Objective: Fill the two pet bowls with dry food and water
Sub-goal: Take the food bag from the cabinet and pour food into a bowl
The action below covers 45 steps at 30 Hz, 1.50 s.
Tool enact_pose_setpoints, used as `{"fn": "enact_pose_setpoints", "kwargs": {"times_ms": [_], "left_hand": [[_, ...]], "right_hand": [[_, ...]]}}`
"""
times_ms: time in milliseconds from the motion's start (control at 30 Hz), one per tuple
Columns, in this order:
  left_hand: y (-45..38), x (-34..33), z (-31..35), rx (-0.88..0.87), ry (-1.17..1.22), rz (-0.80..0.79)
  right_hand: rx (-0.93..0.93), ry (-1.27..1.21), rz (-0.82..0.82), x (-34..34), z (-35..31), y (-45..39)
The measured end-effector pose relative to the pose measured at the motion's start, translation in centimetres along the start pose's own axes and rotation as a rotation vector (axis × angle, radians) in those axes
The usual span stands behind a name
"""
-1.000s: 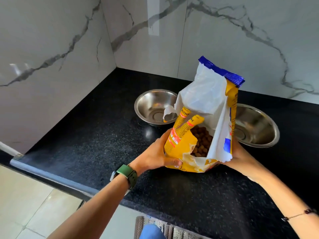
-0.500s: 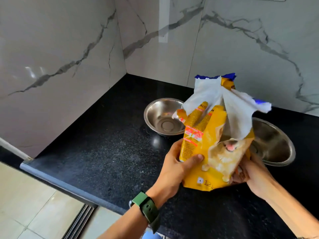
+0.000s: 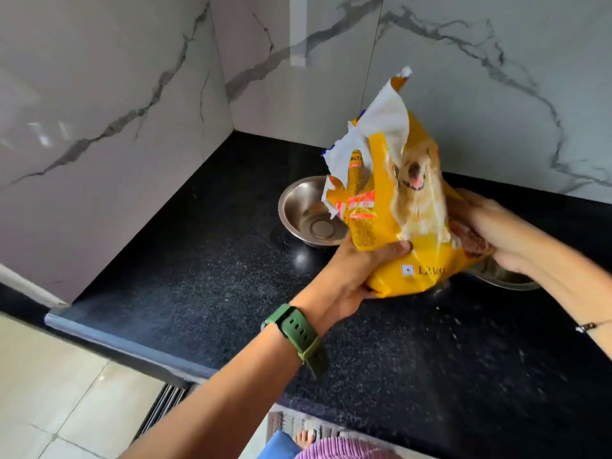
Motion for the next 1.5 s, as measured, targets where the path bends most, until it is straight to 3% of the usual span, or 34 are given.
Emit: {"fn": "enact_pose_setpoints", "kwargs": {"times_ms": [467, 700, 900, 1133, 1300, 1500], "left_hand": [[-0.2, -0.4, 2.2, 0.067, 0.092, -0.008], [-0.7, -0.9, 2.9, -0.047, 0.07, 0.023], [-0.9, -0.9, 2.1, 0.036, 0.104, -0.01], [-0.8, -1.0, 2.7, -0.077, 0.099, -0.015], [-0.7, -0.9, 2.0, 0.018, 0.157, -0.058], [-0.2, -0.9, 2.4, -0.09, 0.126, -0.057]], "right_hand": [[-0.025, 0.147, 0.011, -0.6, -4.1, -0.5], [0.087, 0.124, 0.063, 0.6, -5.0, -1.3], [0.003, 0.23, -0.001, 0.1, -4.5, -0.8], [0.075, 0.12, 0.02, 0.5, -5.6, -0.6], [0.007, 0.206, 0.018, 0.4, -4.8, -0.6], [0.093, 0.113, 0.034, 0.5, -5.4, 0.2]]}}
Point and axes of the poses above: each hand's wrist, its own y-axis away from the middle knuckle, its own x-axis out of the back of the hand, z = x × y, the point moved 3 cm from there along -y, towards the middle knuckle, and after that the axes turned 13 degrees about -y, right-handed, at the moved point
